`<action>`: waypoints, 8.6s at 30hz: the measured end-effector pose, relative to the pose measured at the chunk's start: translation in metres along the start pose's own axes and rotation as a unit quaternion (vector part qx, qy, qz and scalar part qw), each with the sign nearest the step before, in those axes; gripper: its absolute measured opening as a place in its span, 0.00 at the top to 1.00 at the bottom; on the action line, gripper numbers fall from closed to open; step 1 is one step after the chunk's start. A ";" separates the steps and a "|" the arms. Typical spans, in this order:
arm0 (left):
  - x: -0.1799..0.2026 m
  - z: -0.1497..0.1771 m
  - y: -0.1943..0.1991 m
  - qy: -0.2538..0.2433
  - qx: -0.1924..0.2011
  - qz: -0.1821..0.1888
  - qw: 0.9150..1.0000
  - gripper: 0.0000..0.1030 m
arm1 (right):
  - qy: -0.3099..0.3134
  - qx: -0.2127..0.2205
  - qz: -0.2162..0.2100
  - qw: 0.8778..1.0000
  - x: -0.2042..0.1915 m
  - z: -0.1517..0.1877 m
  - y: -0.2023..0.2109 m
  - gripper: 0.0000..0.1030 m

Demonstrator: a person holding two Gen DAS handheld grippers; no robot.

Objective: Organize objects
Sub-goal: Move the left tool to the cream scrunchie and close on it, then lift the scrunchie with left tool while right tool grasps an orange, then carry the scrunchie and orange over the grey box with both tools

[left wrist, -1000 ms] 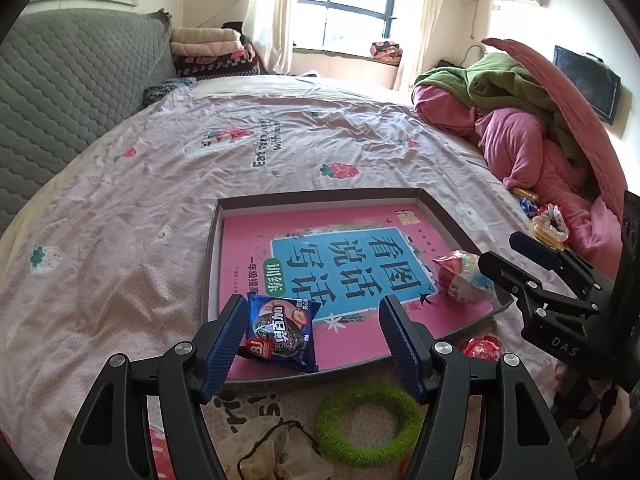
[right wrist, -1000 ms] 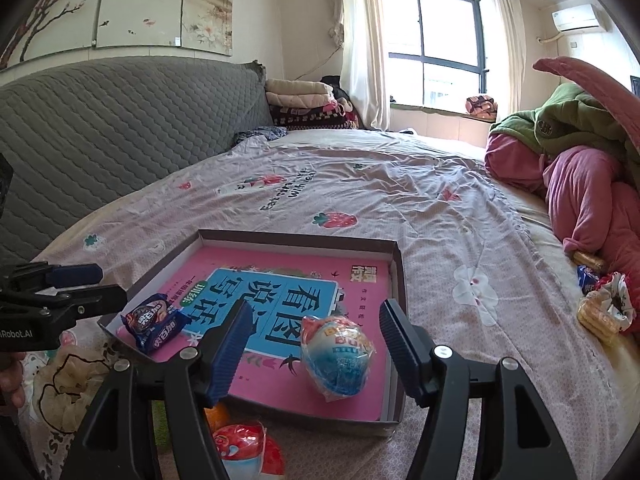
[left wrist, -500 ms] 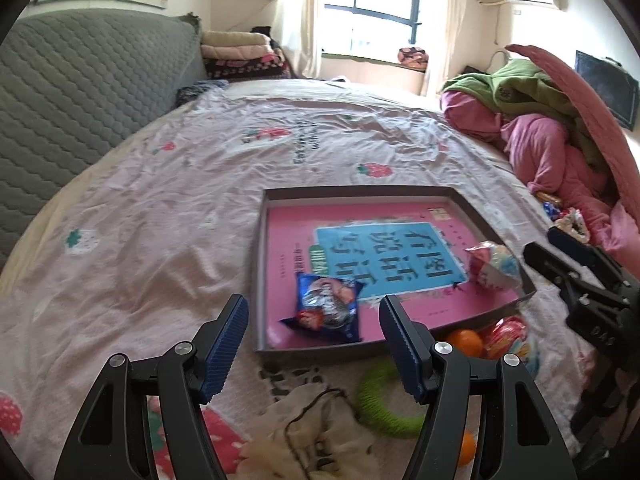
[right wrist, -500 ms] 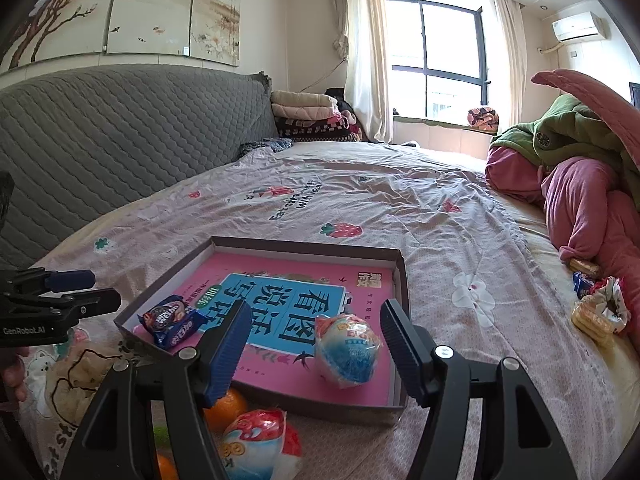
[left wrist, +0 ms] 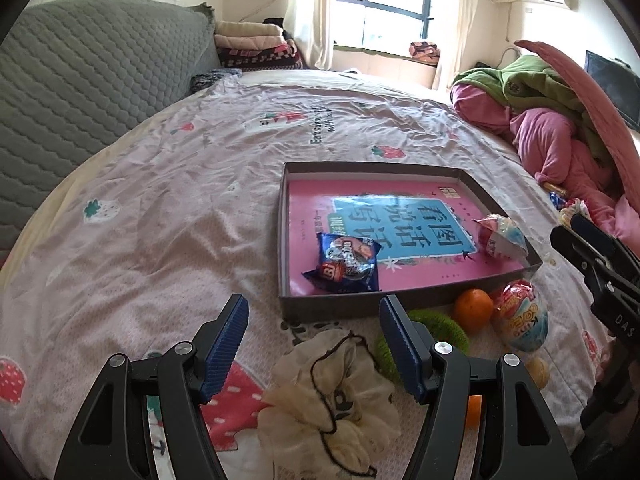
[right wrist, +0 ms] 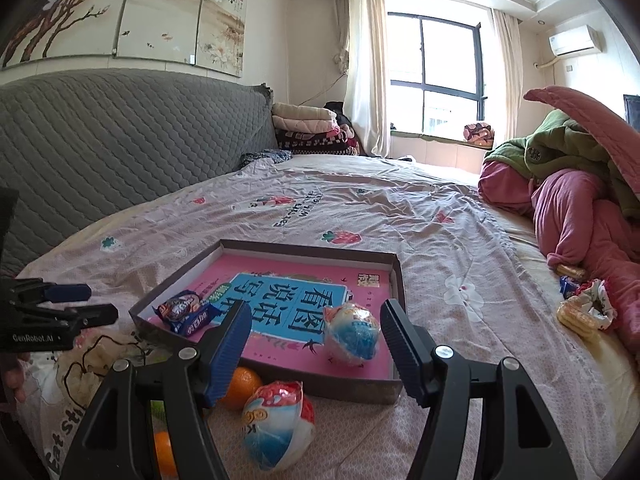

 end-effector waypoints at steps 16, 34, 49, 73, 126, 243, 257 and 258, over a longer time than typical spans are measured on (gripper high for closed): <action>-0.008 0.019 0.005 0.004 -0.017 -0.002 1.000 0.32 | -0.025 -0.003 0.003 1.000 -0.001 0.021 0.024 0.35; -0.014 0.037 0.012 0.004 -0.033 -0.001 0.999 0.32 | -0.033 -0.036 -0.008 0.999 -0.023 0.052 0.037 0.35; -0.016 0.049 0.006 0.004 -0.049 -0.003 0.999 0.32 | -0.024 -0.044 -0.009 0.999 -0.034 0.061 0.045 0.35; -0.016 0.059 0.005 -0.002 -0.058 -0.005 0.998 0.32 | 0.032 -0.075 -0.066 0.994 -0.105 0.079 0.029 0.35; -0.010 0.078 -0.028 0.000 -0.061 0.022 0.998 0.32 | -0.011 -0.136 -0.072 0.988 -0.104 0.112 -0.028 0.50; 0.037 -0.029 0.026 -0.028 0.124 0.051 0.991 0.75 | 0.027 -0.008 -0.071 0.997 -0.055 0.001 -0.017 0.67; 0.038 -0.060 0.014 -0.030 0.137 0.048 0.989 0.74 | 0.043 -0.006 -0.063 0.997 -0.043 -0.019 -0.032 0.67; 0.037 -0.062 0.012 -0.029 0.137 0.048 0.989 0.74 | 0.043 -0.004 -0.062 0.997 -0.041 -0.021 -0.033 0.67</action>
Point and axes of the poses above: each gripper's, at about its wrist camera, not at the fingertips, and y roughly against the way its jaws point, x to its right, z to its underside, the point moved 8 cm from there along -y, roughly the way its jaws point, and after that the axes turned 15 degrees about -z, right-handed, at the moved point
